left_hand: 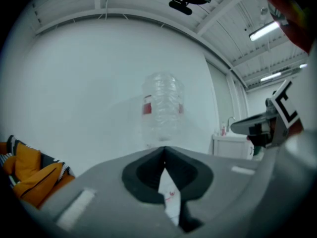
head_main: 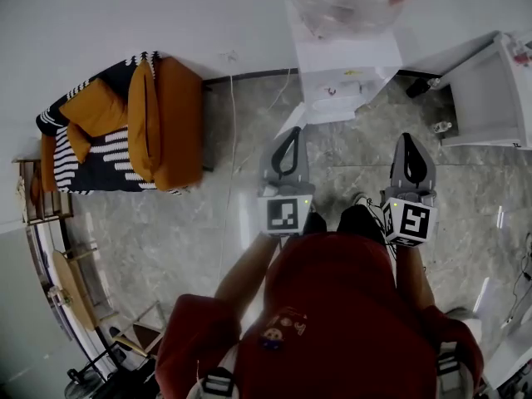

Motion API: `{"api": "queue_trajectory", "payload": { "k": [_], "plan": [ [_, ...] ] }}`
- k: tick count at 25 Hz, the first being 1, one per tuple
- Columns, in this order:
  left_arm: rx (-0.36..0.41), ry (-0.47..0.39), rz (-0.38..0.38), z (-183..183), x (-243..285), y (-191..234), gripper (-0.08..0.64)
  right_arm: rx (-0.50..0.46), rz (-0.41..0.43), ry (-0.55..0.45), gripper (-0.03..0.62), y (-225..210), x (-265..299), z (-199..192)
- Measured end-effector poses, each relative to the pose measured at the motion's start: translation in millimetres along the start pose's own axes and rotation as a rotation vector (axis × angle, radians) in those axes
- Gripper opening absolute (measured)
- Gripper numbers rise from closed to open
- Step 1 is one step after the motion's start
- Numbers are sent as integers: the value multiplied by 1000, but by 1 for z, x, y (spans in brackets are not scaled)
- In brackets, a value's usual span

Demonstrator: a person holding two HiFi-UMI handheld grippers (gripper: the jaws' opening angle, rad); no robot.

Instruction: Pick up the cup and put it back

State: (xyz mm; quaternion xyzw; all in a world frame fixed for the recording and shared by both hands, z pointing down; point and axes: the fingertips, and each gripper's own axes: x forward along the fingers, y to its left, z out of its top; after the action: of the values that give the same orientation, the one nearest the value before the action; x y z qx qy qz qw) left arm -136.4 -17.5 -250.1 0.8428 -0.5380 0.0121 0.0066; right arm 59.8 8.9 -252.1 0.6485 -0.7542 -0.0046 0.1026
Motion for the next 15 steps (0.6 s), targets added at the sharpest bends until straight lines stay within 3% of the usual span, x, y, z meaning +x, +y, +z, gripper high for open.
{"api": "queue_trajectory", "payload": {
  "k": [5, 10, 15],
  "plan": [
    [23, -16, 39, 12, 21, -27, 0, 1, 43, -29, 2, -36, 13, 4],
    [20, -9, 124, 19, 45, -57, 0, 23, 111, -34, 2, -87, 27, -3],
    [5, 4, 165, 10, 74, -90, 0, 55, 172, -10, 2, -130, 42, -24]
  ]
}}
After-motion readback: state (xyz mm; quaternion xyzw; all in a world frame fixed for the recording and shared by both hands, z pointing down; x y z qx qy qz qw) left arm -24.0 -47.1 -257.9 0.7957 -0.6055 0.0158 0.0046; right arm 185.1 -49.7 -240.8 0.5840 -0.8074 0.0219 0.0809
